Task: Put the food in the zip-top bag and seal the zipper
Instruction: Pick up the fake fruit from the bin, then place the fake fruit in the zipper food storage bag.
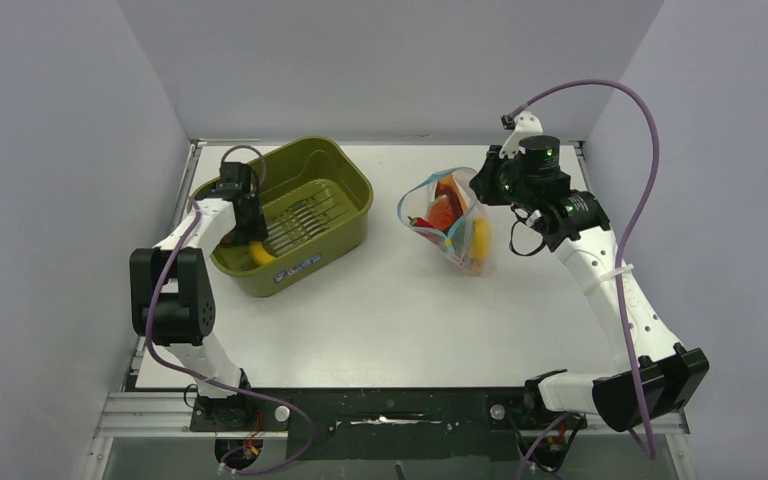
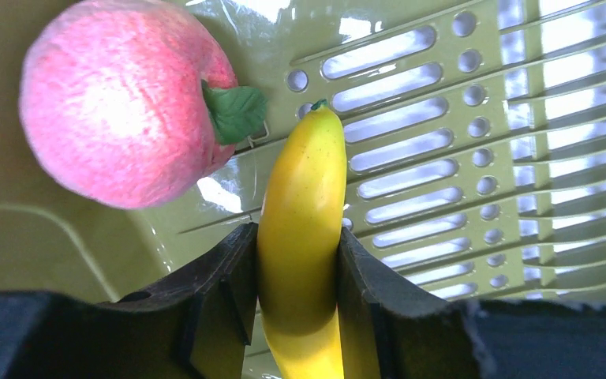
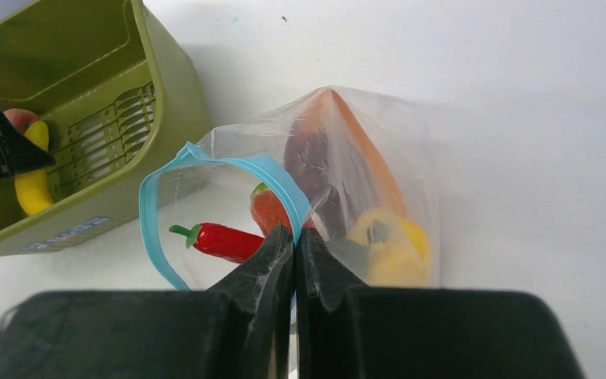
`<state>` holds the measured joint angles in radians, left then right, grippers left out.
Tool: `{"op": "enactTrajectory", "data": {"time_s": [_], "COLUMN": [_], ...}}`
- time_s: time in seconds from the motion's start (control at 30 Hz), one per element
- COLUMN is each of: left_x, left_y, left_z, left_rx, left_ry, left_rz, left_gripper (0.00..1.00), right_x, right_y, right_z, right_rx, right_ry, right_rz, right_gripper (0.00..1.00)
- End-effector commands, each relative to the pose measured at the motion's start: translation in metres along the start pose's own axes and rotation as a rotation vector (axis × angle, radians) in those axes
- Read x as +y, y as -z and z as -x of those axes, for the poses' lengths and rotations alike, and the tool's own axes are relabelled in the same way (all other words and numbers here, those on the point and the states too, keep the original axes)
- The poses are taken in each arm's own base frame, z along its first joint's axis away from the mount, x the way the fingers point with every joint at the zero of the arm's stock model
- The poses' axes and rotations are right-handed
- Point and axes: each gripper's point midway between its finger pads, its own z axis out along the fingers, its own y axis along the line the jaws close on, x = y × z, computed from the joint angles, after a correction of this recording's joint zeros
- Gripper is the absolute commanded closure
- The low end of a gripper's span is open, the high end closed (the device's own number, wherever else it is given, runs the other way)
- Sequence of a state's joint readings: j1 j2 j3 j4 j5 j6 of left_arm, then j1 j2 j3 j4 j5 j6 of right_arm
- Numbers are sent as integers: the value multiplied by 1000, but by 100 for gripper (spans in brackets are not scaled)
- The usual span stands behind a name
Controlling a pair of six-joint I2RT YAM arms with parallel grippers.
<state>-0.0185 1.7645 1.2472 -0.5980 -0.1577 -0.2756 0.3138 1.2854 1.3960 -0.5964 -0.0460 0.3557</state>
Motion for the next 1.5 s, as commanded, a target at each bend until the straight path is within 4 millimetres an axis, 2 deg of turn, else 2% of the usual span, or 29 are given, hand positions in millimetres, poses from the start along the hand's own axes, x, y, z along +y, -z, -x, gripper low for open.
{"op": "enactTrajectory", "data": {"time_s": [0.0, 0.2, 0.4, 0.63, 0.73, 0.83, 0.93, 1.13, 1.27, 1.37, 1.47], "left_x": [-14, -23, -37, -67, -92, -119, -148, -210, -242, -259, -270], "left_y": [43, 68, 104, 152, 177, 200, 222, 276, 310, 325, 325], "left_z": [45, 57, 85, 119, 130, 133, 134, 126, 115, 108, 105], "left_rx": [-161, -222, -319, -434, -488, -532, -562, -690, -801, -869, -883], "left_ry": [38, 36, 43, 66, 24, -49, -68, -108, -115, -108, -120], "left_rz": [-54, -59, -92, -207, -268, -284, -371, -602, -744, -790, -774], "left_gripper": [88, 89, 90, 90, 91, 90, 91, 90, 90, 90, 91], "right_x": [13, 17, 23, 32, 36, 39, 43, 55, 60, 65, 67], "right_y": [5, 3, 0, -3, -6, -8, -11, -16, -15, -13, -11], "right_z": [32, 29, 28, 28, 30, 30, 28, 32, 39, 45, 51], "right_rx": [-105, -88, -72, -61, -57, -51, -45, -45, -51, -55, -64], "right_ry": [-32, -64, -103, -154, -171, -197, -222, -245, -256, -259, -263], "right_rz": [54, 71, 94, 129, 142, 150, 165, 203, 221, 235, 243], "right_gripper": [100, 100, 100, 100, 100, 100, 100, 100, 100, 100, 100]}}
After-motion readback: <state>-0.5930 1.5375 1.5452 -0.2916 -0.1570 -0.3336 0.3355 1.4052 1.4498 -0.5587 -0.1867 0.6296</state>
